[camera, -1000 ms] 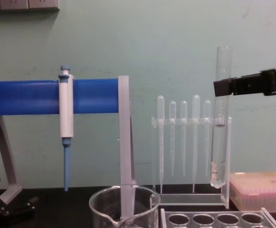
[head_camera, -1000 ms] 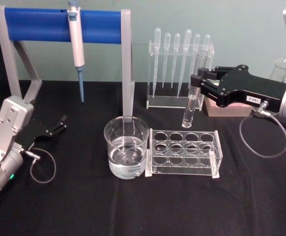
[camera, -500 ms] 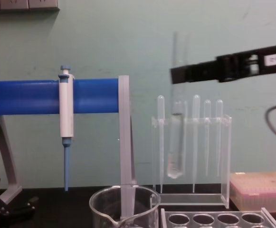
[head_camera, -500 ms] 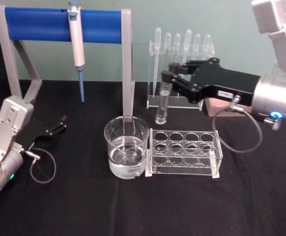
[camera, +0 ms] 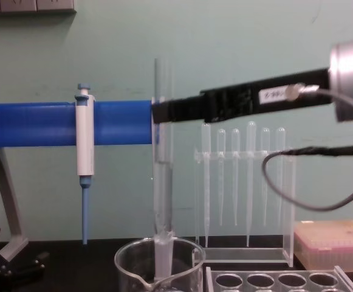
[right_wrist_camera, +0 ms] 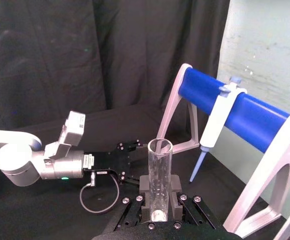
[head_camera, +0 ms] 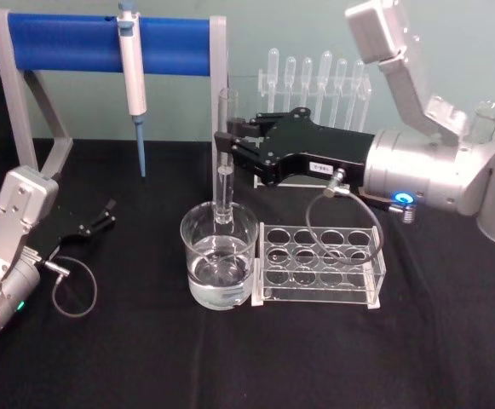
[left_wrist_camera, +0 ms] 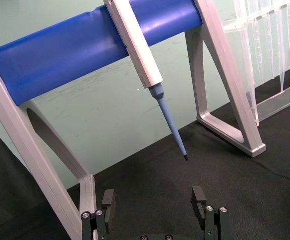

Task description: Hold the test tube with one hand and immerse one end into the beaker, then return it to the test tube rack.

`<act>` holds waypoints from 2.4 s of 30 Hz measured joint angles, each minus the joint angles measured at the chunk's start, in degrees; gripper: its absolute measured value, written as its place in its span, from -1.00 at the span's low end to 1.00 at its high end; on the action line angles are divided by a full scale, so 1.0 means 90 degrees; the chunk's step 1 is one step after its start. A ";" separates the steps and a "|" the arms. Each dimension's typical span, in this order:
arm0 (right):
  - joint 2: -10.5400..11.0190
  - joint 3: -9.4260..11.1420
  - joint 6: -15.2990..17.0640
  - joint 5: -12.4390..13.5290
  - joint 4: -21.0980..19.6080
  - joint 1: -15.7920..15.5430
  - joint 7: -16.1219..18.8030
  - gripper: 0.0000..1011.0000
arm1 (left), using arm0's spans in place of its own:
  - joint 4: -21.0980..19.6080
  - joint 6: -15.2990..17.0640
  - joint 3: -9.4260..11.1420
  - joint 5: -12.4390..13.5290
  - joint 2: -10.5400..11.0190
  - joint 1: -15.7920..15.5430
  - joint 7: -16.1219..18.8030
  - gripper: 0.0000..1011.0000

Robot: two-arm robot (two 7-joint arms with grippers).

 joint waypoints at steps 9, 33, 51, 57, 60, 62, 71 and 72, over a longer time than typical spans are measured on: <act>-0.0218 -0.0231 -0.0236 -0.0270 0.0462 -0.0023 0.0090 -0.52 | 0.0000 0.0000 0.0000 0.0000 0.0000 0.0000 0.0000 0.98; -0.0440 -0.0259 -0.0790 -0.0809 0.1052 -0.0589 0.0326 -0.52 | 0.0000 0.0000 0.0000 0.0000 0.0000 0.0000 0.0000 0.98; -0.0603 -0.0080 -0.1312 -0.1174 0.1252 -0.0917 0.0430 -0.52 | 0.0000 0.0000 0.0000 0.0000 0.0000 0.0000 0.0000 0.98; -0.0642 -0.0038 -0.1349 -0.1258 0.1304 -0.0948 0.0463 -0.52 | 0.0000 0.0000 0.0000 0.0000 0.0000 0.0000 0.0000 0.98; -0.0668 -0.0023 -0.1351 -0.1310 0.1327 -0.0968 0.0488 -0.52 | 0.0000 0.0000 0.0000 0.0000 0.0000 0.0000 0.0000 0.98; -0.0678 -0.0015 -0.1350 -0.1329 0.1330 -0.0977 0.0492 -0.52 | 0.0000 0.0000 0.0000 0.0000 0.0000 0.0000 0.0000 0.98; -0.0711 0.0009 -0.1325 -0.1337 0.1377 -0.0999 0.0527 -0.52 | 0.0000 0.0000 0.0000 0.0000 0.0000 0.0000 0.0000 0.98; -0.0710 0.0008 -0.1324 -0.1337 0.1376 -0.0998 0.0527 -0.52 | 0.0000 0.0000 0.0000 0.0000 0.0000 0.0000 0.0000 0.98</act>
